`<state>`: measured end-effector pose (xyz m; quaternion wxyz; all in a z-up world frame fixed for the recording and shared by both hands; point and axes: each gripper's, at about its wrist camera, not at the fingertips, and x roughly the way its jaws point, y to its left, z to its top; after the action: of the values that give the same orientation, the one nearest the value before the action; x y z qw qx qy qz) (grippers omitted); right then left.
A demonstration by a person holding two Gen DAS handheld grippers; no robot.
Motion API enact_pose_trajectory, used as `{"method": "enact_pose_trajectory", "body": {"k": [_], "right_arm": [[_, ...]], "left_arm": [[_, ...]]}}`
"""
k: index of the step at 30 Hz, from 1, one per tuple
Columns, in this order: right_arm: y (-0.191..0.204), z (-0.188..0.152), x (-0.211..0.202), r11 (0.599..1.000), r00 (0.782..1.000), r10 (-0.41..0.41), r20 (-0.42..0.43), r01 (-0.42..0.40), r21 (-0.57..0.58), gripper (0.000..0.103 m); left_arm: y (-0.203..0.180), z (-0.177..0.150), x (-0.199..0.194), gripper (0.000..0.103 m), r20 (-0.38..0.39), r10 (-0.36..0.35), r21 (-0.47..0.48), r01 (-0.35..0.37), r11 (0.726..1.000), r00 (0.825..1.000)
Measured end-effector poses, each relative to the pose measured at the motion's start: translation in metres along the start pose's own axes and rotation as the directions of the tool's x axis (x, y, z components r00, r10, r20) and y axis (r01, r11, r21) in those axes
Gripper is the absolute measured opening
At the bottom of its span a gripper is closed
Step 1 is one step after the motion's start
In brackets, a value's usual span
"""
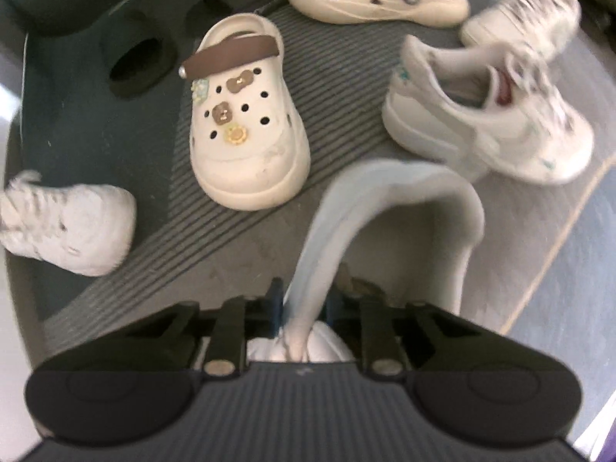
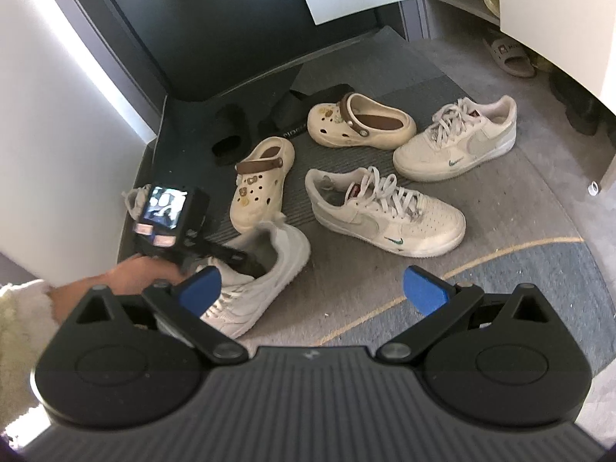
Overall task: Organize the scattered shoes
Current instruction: 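Lift the white sneaker with the left tool toward the right tool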
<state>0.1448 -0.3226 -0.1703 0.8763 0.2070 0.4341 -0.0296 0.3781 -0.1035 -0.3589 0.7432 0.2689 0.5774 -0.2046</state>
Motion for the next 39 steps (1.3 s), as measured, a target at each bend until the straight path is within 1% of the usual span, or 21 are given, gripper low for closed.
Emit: {"method": "enact_pose_trajectory", "body": {"k": [5, 7, 8, 9, 12, 15, 17, 20, 22, 25, 27, 28, 30, 33, 35, 37, 39], "right_arm": [[0.005, -0.001, -0.008, 1.000, 1.000, 0.013, 0.017, -0.013, 0.002, 0.103], [0.006, -0.001, -0.009, 1.000, 1.000, 0.013, 0.020, -0.013, 0.000, 0.103], [0.006, -0.002, -0.009, 1.000, 1.000, 0.013, 0.019, -0.013, 0.004, 0.103], [0.007, -0.003, -0.009, 1.000, 1.000, 0.014, 0.019, -0.014, 0.007, 0.103], [0.009, -0.004, -0.009, 1.000, 1.000, 0.021, 0.013, -0.021, 0.011, 0.103], [0.015, -0.007, -0.009, 0.999, 0.999, 0.035, 0.008, -0.035, -0.006, 0.103], [0.020, -0.010, -0.008, 0.999, 0.999, 0.045, -0.001, -0.045, -0.023, 0.103], [0.027, -0.015, -0.005, 0.997, 0.998, 0.062, -0.020, -0.063, -0.052, 0.103], [0.030, -0.018, -0.001, 0.995, 0.997, 0.067, -0.037, -0.070, -0.069, 0.103], [0.034, -0.022, 0.007, 0.993, 0.995, 0.070, -0.067, -0.076, -0.092, 0.103], [0.036, -0.025, 0.012, 0.991, 0.994, 0.072, -0.087, -0.081, -0.108, 0.103], [0.037, -0.026, 0.015, 0.990, 0.993, 0.072, -0.097, -0.083, -0.115, 0.103], [0.039, -0.029, 0.020, 0.987, 0.990, 0.073, -0.117, -0.088, -0.131, 0.103], [0.043, -0.033, 0.028, 0.983, 0.986, 0.074, -0.147, -0.097, -0.153, 0.103], [0.045, -0.036, 0.033, 0.980, 0.983, 0.074, -0.167, -0.102, -0.168, 0.103], [0.047, -0.038, 0.038, 0.977, 0.980, 0.074, -0.187, -0.109, -0.183, 0.103], [0.050, -0.042, 0.043, 0.974, 0.977, 0.077, -0.198, -0.116, -0.193, 0.103]], "left_arm": [[0.006, -0.020, -0.016, 0.017, -0.008, -0.024, 0.041, 0.025, 0.999, 1.000], [0.008, -0.031, -0.027, 0.017, -0.008, -0.045, 0.053, 0.045, 0.998, 0.999], [0.009, -0.038, -0.035, 0.017, -0.006, -0.067, 0.051, 0.068, 0.996, 0.998], [0.010, -0.040, -0.036, 0.017, -0.005, -0.072, 0.054, 0.072, 0.996, 0.997], [0.006, -0.059, -0.058, 0.016, 0.002, -0.093, 0.100, 0.092, 0.991, 0.996], [0.003, -0.072, -0.071, 0.016, -0.001, -0.101, 0.125, 0.101, 0.987, 0.995], [0.001, -0.089, -0.086, 0.017, -0.012, -0.114, 0.147, 0.115, 0.982, 0.993], [0.003, -0.108, -0.096, 0.017, -0.031, -0.130, 0.141, 0.133, 0.981, 0.991], [0.005, -0.117, -0.094, 0.017, -0.044, -0.136, 0.131, 0.141, 0.981, 0.990], [0.006, -0.134, -0.078, 0.017, -0.090, -0.140, 0.115, 0.150, 0.982, 0.986], [0.004, -0.143, -0.062, 0.017, -0.124, -0.135, 0.114, 0.149, 0.982, 0.983], [0.001, -0.149, -0.046, 0.017, -0.154, -0.124, 0.126, 0.144, 0.982, 0.980], [-0.001, -0.153, -0.031, 0.017, -0.183, -0.113, 0.139, 0.139, 0.981, 0.977], [0.000, -0.153, -0.017, 0.017, -0.182, -0.102, 0.143, 0.129, 0.981, 0.978], [0.006, -0.147, -0.011, 0.017, -0.188, -0.121, 0.102, 0.142, 0.985, 0.975], [0.008, -0.145, -0.006, 0.017, -0.183, -0.121, 0.096, 0.140, 0.985, 0.976], [0.007, -0.143, 0.003, 0.019, -0.162, -0.099, 0.095, 0.115, 0.989, 0.982]]}}
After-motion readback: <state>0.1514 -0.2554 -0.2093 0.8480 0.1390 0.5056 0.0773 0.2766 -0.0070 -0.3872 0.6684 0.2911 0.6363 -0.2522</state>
